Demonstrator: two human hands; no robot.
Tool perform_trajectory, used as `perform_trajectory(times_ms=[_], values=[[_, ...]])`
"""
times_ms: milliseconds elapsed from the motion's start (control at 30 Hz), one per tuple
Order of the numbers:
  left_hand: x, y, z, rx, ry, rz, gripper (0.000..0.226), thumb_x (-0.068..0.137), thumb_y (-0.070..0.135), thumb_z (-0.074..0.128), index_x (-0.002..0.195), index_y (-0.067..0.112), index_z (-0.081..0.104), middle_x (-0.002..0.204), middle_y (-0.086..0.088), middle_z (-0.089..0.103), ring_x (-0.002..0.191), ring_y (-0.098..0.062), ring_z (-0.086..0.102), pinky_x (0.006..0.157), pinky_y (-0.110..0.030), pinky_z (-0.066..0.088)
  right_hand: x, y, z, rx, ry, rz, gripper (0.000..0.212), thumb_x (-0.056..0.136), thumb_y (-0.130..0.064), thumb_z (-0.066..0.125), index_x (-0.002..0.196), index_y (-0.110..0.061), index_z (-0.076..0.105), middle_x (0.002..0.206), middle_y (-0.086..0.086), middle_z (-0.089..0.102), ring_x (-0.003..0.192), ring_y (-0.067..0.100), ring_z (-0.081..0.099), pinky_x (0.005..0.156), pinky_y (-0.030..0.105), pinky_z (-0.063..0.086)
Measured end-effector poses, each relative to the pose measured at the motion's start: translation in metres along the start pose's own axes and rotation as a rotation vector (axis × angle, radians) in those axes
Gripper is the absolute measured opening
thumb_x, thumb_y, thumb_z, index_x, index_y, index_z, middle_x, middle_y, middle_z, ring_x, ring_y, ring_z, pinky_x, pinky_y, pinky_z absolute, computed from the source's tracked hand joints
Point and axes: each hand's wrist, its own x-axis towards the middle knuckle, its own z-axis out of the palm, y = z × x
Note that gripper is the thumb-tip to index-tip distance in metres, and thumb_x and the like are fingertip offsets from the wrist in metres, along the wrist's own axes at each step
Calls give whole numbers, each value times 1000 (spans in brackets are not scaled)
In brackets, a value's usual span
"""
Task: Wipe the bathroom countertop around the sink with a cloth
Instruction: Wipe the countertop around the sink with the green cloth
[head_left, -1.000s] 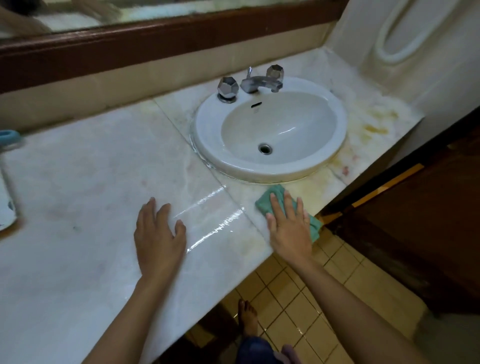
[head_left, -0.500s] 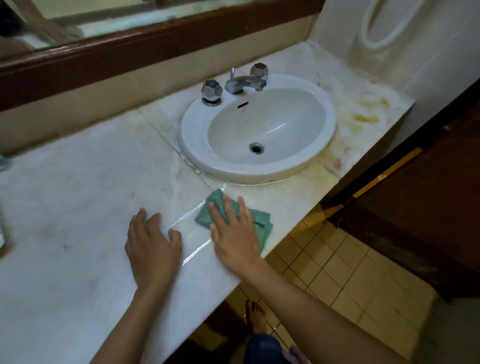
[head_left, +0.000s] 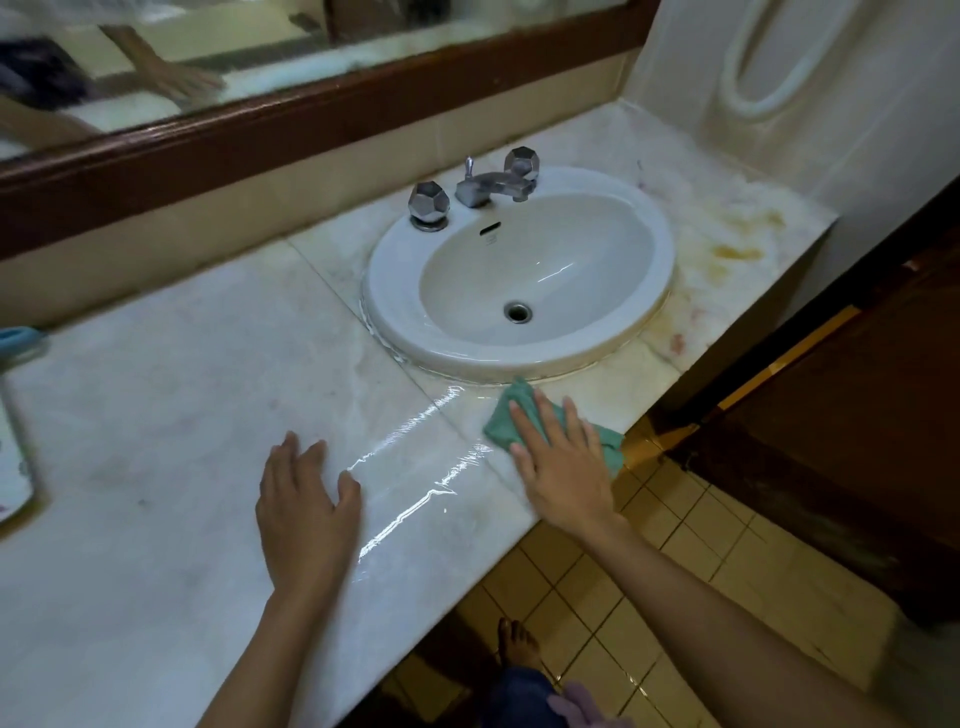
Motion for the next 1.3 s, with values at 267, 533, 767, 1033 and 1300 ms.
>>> perform_trajectory(times_ms=[267,533,767,1033,1300], values=[[-6,60,7,-152,-53,-169,36,84,19,61,120,22,61,149,-4,37,141,-24,23,109,-50,18,15,17,-13,73,-17,267,58,100,-52,11,152,-34,-7,160,-5,-15,145,29,-20,116,45,-9],[-28,164,48,-427,-117,58,30,73,27,50,97,28,67,117,9,53,113,-17,49,97,-40,41,32,90,-31,35,-4,108,58,100,-53,10,152,-34,-6,160,-6,-13,145,22,-22,118,42,-8],[0,264,103,-316,-62,187,30,76,23,52,102,22,68,118,6,58,116,-17,51,95,-37,43,79,174,-46,58,43,19,56,101,-48,12,154,-28,9,161,-3,0,147,28,-14,117,41,-5],[26,323,170,169,-124,179,65,80,52,25,134,30,53,148,4,45,142,-23,31,105,-46,27,142,254,-62,114,52,-35,70,90,-52,-1,152,-27,21,161,-2,11,148,28,-3,116,40,-2],[23,335,183,122,-26,49,48,81,44,42,125,32,57,133,5,56,134,-21,41,103,-46,28,155,268,-58,144,107,-62,53,98,-42,24,136,-19,54,144,7,49,137,35,38,113,42,19]])
